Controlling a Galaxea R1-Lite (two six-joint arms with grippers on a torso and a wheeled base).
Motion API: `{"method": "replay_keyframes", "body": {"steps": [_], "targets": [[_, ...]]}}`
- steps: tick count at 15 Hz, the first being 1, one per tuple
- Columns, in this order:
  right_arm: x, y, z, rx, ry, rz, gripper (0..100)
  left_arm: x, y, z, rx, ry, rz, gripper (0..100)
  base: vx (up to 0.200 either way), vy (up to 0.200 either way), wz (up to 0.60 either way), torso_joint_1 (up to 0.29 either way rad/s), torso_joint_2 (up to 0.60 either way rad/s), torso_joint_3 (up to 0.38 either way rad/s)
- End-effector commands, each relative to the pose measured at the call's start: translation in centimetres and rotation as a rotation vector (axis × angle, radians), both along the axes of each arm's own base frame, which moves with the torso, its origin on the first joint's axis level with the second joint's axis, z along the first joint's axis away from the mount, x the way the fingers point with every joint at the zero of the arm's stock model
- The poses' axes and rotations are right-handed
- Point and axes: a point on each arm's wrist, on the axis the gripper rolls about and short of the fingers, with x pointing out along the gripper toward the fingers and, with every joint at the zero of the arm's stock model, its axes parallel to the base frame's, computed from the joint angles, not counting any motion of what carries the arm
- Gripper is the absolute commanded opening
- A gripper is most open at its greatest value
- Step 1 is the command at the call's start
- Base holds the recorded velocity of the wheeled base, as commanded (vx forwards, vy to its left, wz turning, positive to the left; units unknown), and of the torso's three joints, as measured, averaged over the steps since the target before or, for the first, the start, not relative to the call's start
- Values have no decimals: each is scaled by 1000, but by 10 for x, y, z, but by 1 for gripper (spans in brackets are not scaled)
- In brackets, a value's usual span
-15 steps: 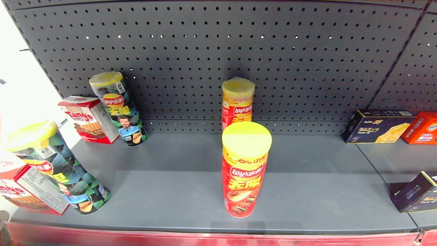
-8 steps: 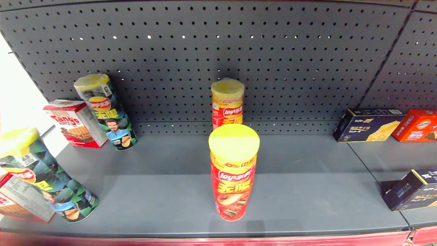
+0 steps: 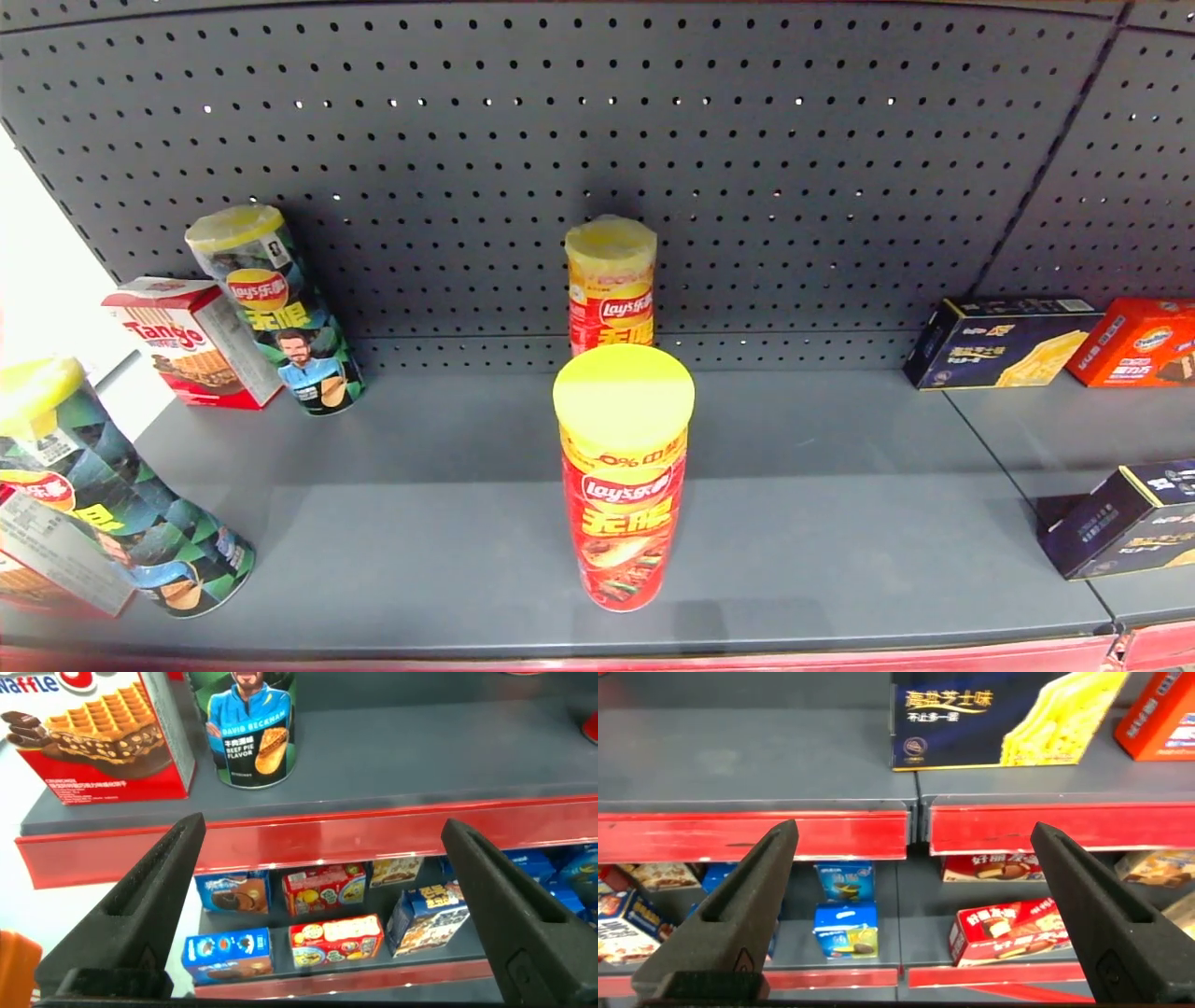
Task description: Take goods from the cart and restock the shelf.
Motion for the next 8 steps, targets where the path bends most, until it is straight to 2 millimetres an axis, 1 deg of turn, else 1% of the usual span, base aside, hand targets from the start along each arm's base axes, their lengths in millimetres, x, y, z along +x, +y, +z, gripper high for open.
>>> {"method": "replay_keyframes", "body": {"steps": [1,6,8], "targets": [[0,0,0,0,1,-1,100,0,0,0,0,1,0,100,0,0,0,0,0,0],[0,0,0,1,-1,-1,100,0,0,0,0,1,0,100,0,0,0,0,0,0],[0,0,0,0,-1,-1,100,0,0,0,1,1,0,100,0,200,0,2,2,7]]}}
